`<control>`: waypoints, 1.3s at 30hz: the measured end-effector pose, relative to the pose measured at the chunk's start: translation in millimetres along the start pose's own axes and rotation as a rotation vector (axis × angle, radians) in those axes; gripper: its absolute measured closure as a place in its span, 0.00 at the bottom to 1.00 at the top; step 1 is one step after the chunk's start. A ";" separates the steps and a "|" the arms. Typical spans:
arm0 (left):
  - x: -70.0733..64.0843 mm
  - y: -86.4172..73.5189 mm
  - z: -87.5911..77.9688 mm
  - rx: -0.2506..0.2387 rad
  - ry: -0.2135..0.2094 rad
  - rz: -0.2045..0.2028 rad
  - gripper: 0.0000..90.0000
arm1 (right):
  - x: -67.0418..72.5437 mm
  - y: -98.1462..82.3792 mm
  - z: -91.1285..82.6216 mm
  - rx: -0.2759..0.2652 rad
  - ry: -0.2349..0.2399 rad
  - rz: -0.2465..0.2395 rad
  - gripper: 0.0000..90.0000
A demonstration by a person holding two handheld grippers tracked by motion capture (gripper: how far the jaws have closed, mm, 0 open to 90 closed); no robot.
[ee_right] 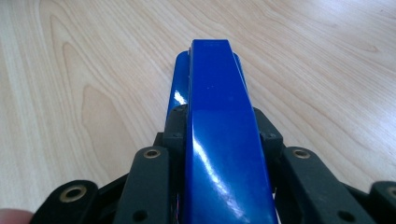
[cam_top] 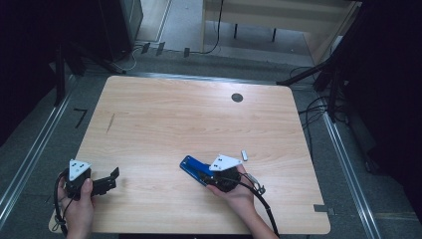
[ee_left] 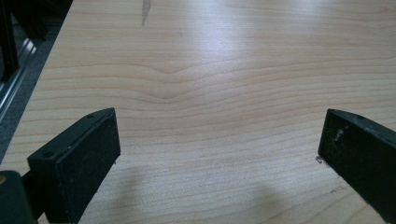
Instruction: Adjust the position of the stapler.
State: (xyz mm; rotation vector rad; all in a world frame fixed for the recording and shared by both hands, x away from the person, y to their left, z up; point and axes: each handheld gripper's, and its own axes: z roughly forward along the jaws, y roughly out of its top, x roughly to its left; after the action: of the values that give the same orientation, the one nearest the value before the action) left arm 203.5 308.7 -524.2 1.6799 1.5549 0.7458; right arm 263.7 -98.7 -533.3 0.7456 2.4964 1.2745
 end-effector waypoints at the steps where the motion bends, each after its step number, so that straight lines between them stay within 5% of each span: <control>1: 0.1 0.0 0.1 0.000 0.000 -0.002 0.00 | 0.3 -1.0 -1.4 0.000 0.002 -0.001 0.75; 11: 0.0 0.1 0.1 0.004 0.004 -0.001 0.00 | 4.2 -8.5 -8.5 -0.013 0.018 -0.025 0.75; 16: -0.5 0.3 0.7 0.000 0.006 0.001 0.00 | 0.2 -9.6 -9.3 -0.016 0.078 -0.028 0.74; 18: -0.6 0.4 0.5 0.001 0.008 0.000 0.00 | 2.5 -10.1 -11.4 -0.022 0.050 -0.046 0.65; 20: -0.6 0.3 0.6 0.000 0.008 0.000 0.00 | 3.1 -10.8 -16.4 -0.043 0.013 -0.036 0.51; 26: -1.5 0.8 1.2 -0.005 0.005 -0.006 0.00 | -2.7 -21.9 -46.1 -0.114 -0.005 0.041 0.48; 31: -5.9 0.4 1.3 -0.002 -0.010 0.002 0.00 | -2.1 -30.2 -62.7 -0.129 -0.022 0.049 0.48; 34: -11.6 0.2 0.4 -0.005 -0.016 0.011 0.00 | -2.7 -37.4 -73.3 -0.134 -0.007 0.071 0.57; 39: -23.6 3.5 -1.0 -0.041 -0.051 -0.017 0.00 | -4.7 -45.0 -81.5 -0.150 -0.015 0.125 0.62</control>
State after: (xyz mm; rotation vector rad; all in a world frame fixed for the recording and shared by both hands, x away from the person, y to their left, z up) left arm 202.2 285.3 -519.4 1.6411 1.5075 0.7163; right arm 217.8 -179.0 -521.6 0.8827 2.3430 1.4735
